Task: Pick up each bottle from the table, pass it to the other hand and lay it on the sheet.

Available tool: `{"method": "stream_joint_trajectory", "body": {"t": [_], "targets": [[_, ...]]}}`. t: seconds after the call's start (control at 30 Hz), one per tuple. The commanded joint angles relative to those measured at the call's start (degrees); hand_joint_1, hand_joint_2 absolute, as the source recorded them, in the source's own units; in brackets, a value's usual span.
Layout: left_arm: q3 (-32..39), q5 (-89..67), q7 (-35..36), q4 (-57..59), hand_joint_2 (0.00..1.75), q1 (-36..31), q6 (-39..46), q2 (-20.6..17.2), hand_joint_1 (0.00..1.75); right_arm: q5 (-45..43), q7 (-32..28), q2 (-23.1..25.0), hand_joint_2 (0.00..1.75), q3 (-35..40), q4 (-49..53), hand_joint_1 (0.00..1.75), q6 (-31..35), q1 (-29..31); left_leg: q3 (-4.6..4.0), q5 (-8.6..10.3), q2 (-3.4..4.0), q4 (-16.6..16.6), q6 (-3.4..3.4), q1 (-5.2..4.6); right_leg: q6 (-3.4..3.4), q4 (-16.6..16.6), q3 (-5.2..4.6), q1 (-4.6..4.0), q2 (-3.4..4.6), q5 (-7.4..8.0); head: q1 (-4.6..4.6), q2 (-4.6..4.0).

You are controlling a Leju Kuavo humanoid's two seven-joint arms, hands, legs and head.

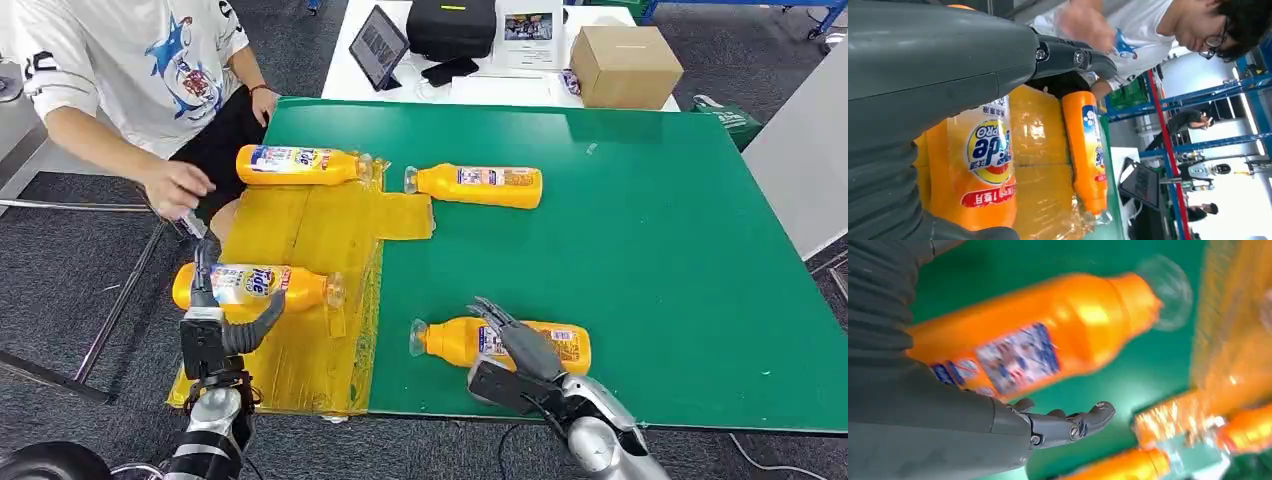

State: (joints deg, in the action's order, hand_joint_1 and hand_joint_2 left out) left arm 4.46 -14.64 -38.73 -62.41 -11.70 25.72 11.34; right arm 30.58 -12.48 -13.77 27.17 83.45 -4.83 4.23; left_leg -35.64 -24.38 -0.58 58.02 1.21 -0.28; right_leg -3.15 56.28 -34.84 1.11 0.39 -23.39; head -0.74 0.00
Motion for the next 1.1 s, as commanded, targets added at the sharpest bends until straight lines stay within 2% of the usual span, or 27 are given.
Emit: {"method": "stream_joint_trajectory", "body": {"t": [0.03, 0.2, 0.77, 0.9, 1.1], "targets": [[-1.63, -1.31, -1.27, 13.62, 1.75, -5.40, 2.59, -0.44, 0.00, -0.65, 3.10, -5.06, 1.75, 6.99, -11.40, 0.00, -1.40, 8.55, 0.30, -0.05, 0.12, -0.05, -0.08, 0.09, 0.13, -0.11, 0.30, -0.10, 0.04, 0.01, 0.00, 0.00], [-3.48, -0.83, -1.27, 13.83, 1.75, -5.34, 0.26, -0.55, 0.00, -0.81, 4.59, -5.60, 1.75, 6.64, -15.64, 0.00, -1.66, 10.02, 0.34, -0.02, 0.00, -0.07, -0.05, 0.11, 0.09, -0.15, 0.36, -0.13, -0.10, -0.01, 0.00, 0.00], [-5.13, -2.07, -1.27, 12.63, 1.75, -4.77, -1.45, -0.84, 0.00, 1.53, 6.20, -6.39, 1.75, 7.24, -14.24, 0.00, -0.51, 10.40, 0.28, -0.01, -0.03, -0.02, -0.04, 0.09, 0.08, -0.10, 0.31, -0.11, -0.09, -0.01, 0.00, 0.00], [-5.56, -2.59, -1.27, 12.66, 1.75, -4.34, -2.20, -0.51, 0.00, 3.77, 6.35, -4.73, 1.75, 7.01, -14.04, 0.00, 1.48, 11.24, 0.33, -0.02, 0.02, -0.01, -0.04, 0.10, 0.09, -0.09, 0.37, -0.11, -0.04, 0.00, 0.00, 0.00], [-4.80, -2.87, -1.06, 13.59, 1.75, -4.77, -3.63, -0.45, 0.00, 2.70, 8.08, -8.86, 1.75, 9.92, -13.58, 0.00, -3.52, 12.15, 0.44, -0.08, 0.06, 0.01, -0.09, 0.15, 0.16, -0.10, 0.50, -0.17, -0.03, -0.04, 0.00, 0.00]]}}
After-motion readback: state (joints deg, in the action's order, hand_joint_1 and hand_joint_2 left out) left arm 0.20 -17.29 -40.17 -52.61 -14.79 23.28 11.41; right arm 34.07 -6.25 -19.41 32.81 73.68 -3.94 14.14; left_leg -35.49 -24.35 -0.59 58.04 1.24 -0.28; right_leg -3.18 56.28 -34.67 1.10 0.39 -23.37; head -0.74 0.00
